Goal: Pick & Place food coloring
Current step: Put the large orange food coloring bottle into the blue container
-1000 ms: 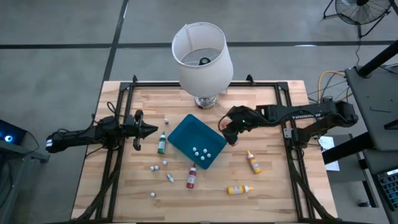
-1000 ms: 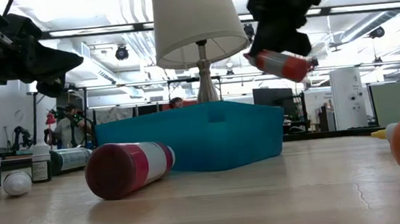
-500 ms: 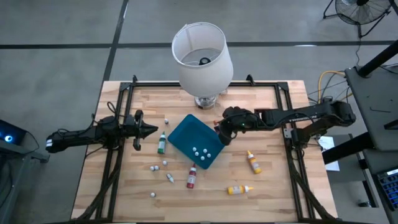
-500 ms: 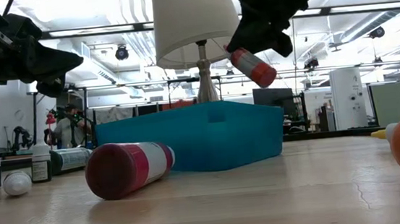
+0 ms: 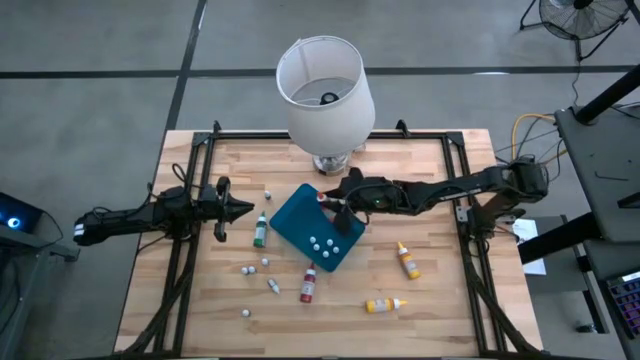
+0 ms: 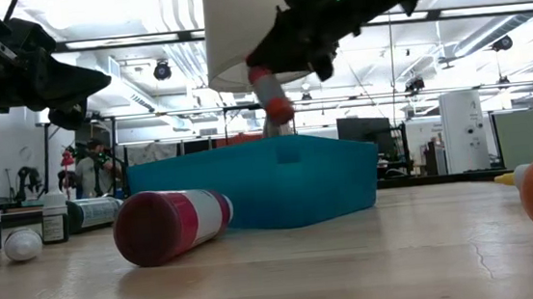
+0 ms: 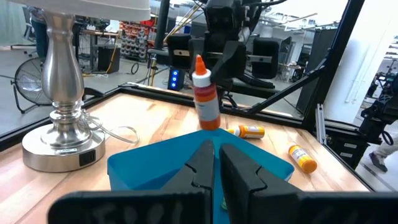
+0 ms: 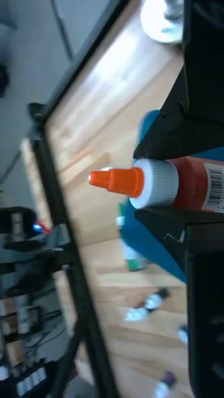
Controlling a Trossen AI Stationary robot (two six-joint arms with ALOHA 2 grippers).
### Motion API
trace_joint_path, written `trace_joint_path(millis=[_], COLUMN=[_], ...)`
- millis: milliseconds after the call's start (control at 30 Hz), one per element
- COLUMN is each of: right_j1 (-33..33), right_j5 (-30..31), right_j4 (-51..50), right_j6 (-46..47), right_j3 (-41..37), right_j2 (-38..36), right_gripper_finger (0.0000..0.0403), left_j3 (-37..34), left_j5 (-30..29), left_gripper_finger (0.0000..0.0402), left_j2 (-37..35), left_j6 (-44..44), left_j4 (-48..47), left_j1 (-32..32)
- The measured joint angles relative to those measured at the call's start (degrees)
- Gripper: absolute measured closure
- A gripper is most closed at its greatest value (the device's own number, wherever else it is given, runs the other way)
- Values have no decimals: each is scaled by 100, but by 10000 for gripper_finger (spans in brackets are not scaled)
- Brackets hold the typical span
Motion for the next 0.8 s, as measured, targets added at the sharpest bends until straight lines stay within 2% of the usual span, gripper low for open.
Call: trace_joint_path(millis=[233, 467, 600, 800], right_j1=[-155, -175, -210, -215], right_j5=[3, 5, 29, 370], right_j4=[449, 1572, 1937, 2730], right_j6=[-390, -956, -757, -617], right_j3=[170, -53, -344, -822], right_j2=[478, 702, 765, 734], right_gripper_finger=[303, 303, 303, 303], left_j3=[-1, -1, -1, -1], left_j5=[-1, -2, -2, -1], left_gripper_finger=[402, 402, 402, 402], left_j2=[0, 1, 2, 2], left_j6=[0, 1, 1, 1], left_j4=[0, 0, 0, 2], left_j1=[1, 0, -1, -1])
